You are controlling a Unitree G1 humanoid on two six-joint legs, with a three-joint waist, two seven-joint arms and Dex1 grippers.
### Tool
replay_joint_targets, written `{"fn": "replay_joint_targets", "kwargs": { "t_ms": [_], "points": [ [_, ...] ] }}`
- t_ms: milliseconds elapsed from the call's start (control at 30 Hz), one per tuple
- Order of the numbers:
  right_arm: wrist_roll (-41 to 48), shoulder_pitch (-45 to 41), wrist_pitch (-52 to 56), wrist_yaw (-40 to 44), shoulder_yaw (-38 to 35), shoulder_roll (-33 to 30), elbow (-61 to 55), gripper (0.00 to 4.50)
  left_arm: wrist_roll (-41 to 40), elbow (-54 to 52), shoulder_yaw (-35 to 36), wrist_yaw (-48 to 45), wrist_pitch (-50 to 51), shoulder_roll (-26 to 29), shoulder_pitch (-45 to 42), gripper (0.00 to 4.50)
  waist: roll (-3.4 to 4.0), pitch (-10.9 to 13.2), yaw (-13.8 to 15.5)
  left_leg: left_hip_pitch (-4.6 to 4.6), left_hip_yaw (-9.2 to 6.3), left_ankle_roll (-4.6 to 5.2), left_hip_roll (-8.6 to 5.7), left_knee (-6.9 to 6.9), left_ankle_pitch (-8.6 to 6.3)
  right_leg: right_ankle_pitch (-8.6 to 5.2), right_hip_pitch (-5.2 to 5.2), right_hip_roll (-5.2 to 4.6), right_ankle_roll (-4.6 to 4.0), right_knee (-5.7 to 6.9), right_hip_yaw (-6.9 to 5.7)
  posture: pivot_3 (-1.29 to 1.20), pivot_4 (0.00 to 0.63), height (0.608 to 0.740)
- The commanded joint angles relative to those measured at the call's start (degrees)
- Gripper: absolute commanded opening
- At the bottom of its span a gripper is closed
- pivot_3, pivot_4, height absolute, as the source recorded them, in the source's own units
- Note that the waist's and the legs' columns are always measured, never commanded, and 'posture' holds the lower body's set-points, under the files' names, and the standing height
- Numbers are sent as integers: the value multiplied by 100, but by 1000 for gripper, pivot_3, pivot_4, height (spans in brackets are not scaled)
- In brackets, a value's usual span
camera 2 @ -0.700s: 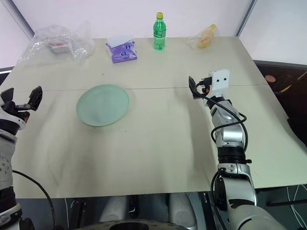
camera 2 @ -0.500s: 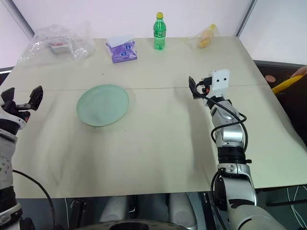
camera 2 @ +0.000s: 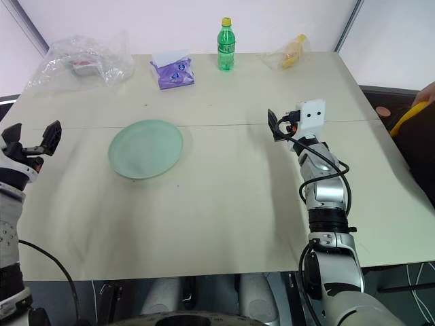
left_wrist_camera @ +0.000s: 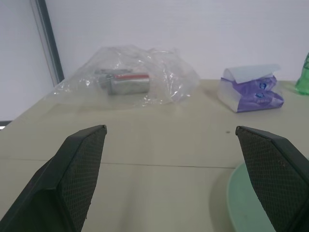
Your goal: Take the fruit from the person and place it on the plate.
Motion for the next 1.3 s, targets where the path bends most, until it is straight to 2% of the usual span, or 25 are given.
{"fn": "replay_joint_targets", "kwargs": {
  "t_ms": [33,1300],
  "points": [
    [23,-60,-100,-1,-33,-58,-170,4469,21,-142,91,20,-162,36,-40,4500,0,0,0,0,0,0,0,0,0,0,0,0,0,0,0,0,150,740],
    [23,-194,-253,59,30,-19,108,4469,53,-226,191,131,-220,75,58,4500,0,0,1,1,0,0,0,5,0,0,0,0,0,7,0,0,150,740]
  ]
}}
